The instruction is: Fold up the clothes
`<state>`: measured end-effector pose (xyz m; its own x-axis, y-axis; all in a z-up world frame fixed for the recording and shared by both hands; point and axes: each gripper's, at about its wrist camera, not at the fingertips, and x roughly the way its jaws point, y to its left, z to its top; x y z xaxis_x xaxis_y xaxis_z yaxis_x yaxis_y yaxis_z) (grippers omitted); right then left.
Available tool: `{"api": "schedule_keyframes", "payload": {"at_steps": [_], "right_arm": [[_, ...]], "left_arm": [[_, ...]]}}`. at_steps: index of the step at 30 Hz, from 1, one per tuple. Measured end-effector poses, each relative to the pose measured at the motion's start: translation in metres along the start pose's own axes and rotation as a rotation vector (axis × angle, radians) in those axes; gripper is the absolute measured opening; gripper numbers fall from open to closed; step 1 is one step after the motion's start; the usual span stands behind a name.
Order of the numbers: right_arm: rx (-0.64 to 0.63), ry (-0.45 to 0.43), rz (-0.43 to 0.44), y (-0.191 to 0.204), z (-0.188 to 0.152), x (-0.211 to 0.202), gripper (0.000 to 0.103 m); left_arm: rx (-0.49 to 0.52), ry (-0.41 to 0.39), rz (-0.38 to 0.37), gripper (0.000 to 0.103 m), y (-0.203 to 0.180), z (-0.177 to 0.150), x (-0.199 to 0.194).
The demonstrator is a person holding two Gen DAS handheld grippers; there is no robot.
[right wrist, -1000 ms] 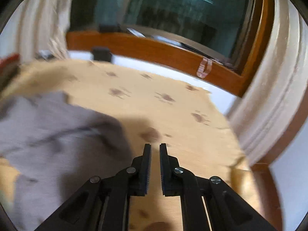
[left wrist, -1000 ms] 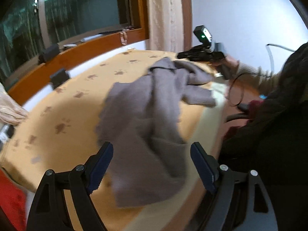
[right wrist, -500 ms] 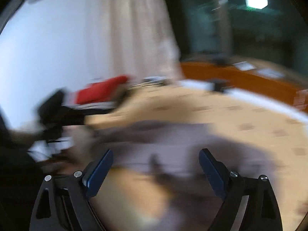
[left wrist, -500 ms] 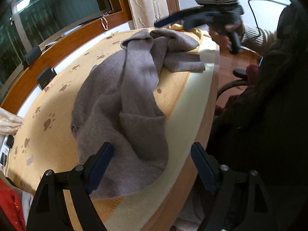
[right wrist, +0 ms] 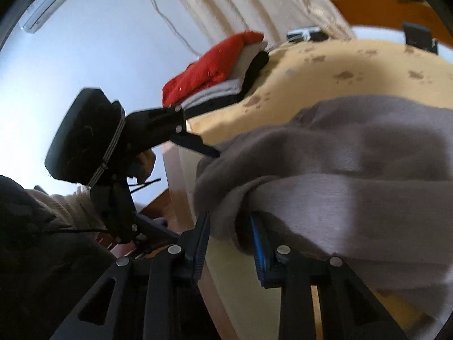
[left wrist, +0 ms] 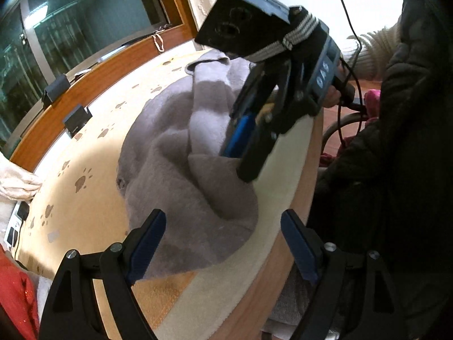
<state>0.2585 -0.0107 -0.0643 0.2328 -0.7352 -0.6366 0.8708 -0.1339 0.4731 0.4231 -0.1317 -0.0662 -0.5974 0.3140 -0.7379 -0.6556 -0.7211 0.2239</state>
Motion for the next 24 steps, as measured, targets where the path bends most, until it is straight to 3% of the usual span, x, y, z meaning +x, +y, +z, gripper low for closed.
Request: {"api": "schedule_keyframes", "payload": {"at_steps": [3,5,6,9,18,21,24], "right_arm": [[0.002,0.021,0.027,0.001,-0.001,0.012,0.030],[0.003,-0.008,0.056,0.005,0.003,0.009,0.011],[0.005,-0.035,0.072,0.007,0.007,0.003,0.006],[0.019,-0.168,0.107,0.009,0.023,-0.026,0.005],[0.017,-0.319,0.068,0.004,0.049,-0.065,0.005],[0.014,-0.332,0.067,0.005,0.048,-0.068,0.005],[0.013,-0.334,0.067,0.006,0.047,-0.067,0.005]], "left_arm": [[-0.019,-0.008,0.003,0.086,0.005,-0.002,0.001],[-0.032,-0.021,0.014,0.086,0.009,-0.002,0.001],[-0.038,-0.029,0.022,0.086,0.011,-0.002,0.000],[-0.062,-0.075,0.064,0.086,0.017,0.002,-0.004],[-0.135,-0.242,0.187,0.087,0.038,0.020,-0.024],[-0.168,-0.264,0.166,0.087,0.051,0.026,-0.024],[-0.213,-0.225,0.126,0.087,0.062,0.031,-0.011]]}}
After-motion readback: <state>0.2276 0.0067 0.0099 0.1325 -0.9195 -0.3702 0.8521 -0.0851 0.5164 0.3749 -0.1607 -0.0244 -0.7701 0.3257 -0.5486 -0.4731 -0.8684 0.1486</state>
